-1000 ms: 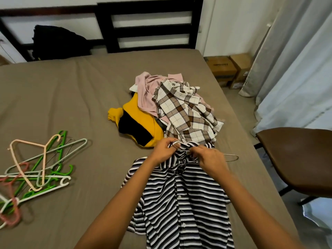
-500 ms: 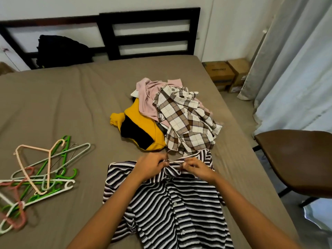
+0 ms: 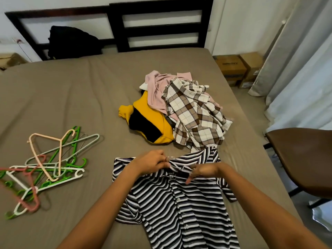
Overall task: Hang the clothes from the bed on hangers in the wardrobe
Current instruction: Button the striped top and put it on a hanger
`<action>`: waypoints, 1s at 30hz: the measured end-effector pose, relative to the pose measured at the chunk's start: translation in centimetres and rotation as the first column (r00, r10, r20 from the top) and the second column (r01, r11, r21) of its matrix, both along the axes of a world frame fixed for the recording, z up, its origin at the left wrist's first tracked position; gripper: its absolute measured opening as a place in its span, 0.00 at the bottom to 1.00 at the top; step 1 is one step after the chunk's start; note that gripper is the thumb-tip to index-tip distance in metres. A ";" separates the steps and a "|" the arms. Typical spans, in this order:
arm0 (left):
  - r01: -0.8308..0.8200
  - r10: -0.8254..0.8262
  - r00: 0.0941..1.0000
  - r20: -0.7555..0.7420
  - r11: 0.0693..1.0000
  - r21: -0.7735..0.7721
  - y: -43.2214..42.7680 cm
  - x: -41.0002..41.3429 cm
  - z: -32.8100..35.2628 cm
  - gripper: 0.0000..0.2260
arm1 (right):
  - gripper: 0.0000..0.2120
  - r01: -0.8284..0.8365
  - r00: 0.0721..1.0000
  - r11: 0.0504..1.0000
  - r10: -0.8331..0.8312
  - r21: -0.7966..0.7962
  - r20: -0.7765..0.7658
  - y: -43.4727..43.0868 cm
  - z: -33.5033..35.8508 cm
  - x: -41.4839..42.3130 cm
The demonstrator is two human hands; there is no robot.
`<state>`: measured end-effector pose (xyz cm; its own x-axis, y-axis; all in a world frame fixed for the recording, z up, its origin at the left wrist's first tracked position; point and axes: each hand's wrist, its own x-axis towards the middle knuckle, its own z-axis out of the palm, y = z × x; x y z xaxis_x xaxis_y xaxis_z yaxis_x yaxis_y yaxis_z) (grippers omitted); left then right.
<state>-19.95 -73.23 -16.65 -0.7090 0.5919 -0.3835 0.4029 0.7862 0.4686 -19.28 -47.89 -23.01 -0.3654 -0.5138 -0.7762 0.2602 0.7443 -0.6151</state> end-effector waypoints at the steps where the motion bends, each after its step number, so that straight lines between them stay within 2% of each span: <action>1: 0.052 -0.051 0.999 0.013 0.998 -0.019 0.0 0.0 0.1 0.13 | 0.17 -0.052 0.994 0.998 0.050 -0.022 -0.093 -0.3 -0.4 -0.1; 2: 0.083 -0.082 0.996 0.020 0.996 -0.033 -0.1 0.1 0.0 0.12 | 0.15 -0.066 0.982 0.997 0.058 -0.039 -0.178 -0.8 -0.7 -0.2; 5: 0.091 -0.091 0.996 0.004 0.992 -0.089 -0.4 0.1 -0.4 0.13 | 0.13 -0.019 0.953 0.998 -0.002 -0.064 -0.302 -2.2 -0.5 -0.1; 8: 0.049 -0.051 0.999 -0.010 0.990 -0.129 -0.5 0.0 -0.5 0.15 | 0.13 -0.106 0.937 0.993 0.080 -0.058 -0.340 -4.2 -0.3 0.0; 10: 0.029 -0.032 0.999 -0.014 0.989 -0.142 -0.5 0.2 -0.6 0.15 | 0.14 -0.098 0.891 0.995 0.083 -0.010 -0.446 -5.1 -0.7 -0.2; 12: 0.004 -0.007 1.000 -0.023 0.989 -0.149 -0.6 0.3 -0.7 0.16 | 0.09 0.095 0.835 0.993 -0.115 -0.064 -0.538 -5.3 -0.7 -0.3; 14: -0.026 0.019 0.999 -0.043 0.987 -0.156 -0.9 0.3 -0.7 0.17 | 0.03 0.258 0.776 0.948 -0.318 -0.184 -0.545 -4.7 -0.3 -0.4; 16: -0.048 0.035 0.996 -0.077 0.984 -0.172 -1.1 0.2 -0.8 0.17 | 0.08 0.298 0.765 0.933 -0.360 -0.202 -0.534 -4.0 0.2 -0.6; 19: -0.064 0.049 0.994 -0.099 0.986 -0.155 -0.9 0.1 -0.8 0.16 | 0.18 0.197 0.742 0.978 -0.198 -0.074 -0.640 -3.5 1.3 -1.2; 22: -0.101 0.097 0.993 -0.070 0.994 -0.053 -0.8 0.0 -0.9 0.09 | 0.20 0.123 0.628 0.992 -0.053 0.032 -0.777 -3.3 1.6 -1.6; 24: -0.113 0.111 0.992 -0.066 0.993 -0.026 -1.2 -0.2 -0.9 0.09 | 0.18 0.178 0.549 0.974 0.023 0.143 -0.836 -2.3 1.7 -1.8; 25: -0.119 0.116 0.990 -0.081 0.992 -0.033 -1.7 -0.3 -0.8 0.08 | 0.18 0.228 0.540 0.953 0.046 0.199 -0.840 -1.2 1.8 -1.9; 27: -0.158 0.151 0.983 -0.104 0.986 -0.058 -2.7 -0.4 -0.8 0.11 | 0.15 0.359 0.560 0.913 -0.043 0.195 -0.827 1.0 1.7 -1.8; 30: -0.196 0.188 0.976 -0.109 0.978 -0.064 -3.6 -0.3 -1.0 0.16 | 0.14 0.559 0.511 0.829 -0.321 0.024 -0.798 2.9 2.2 -1.2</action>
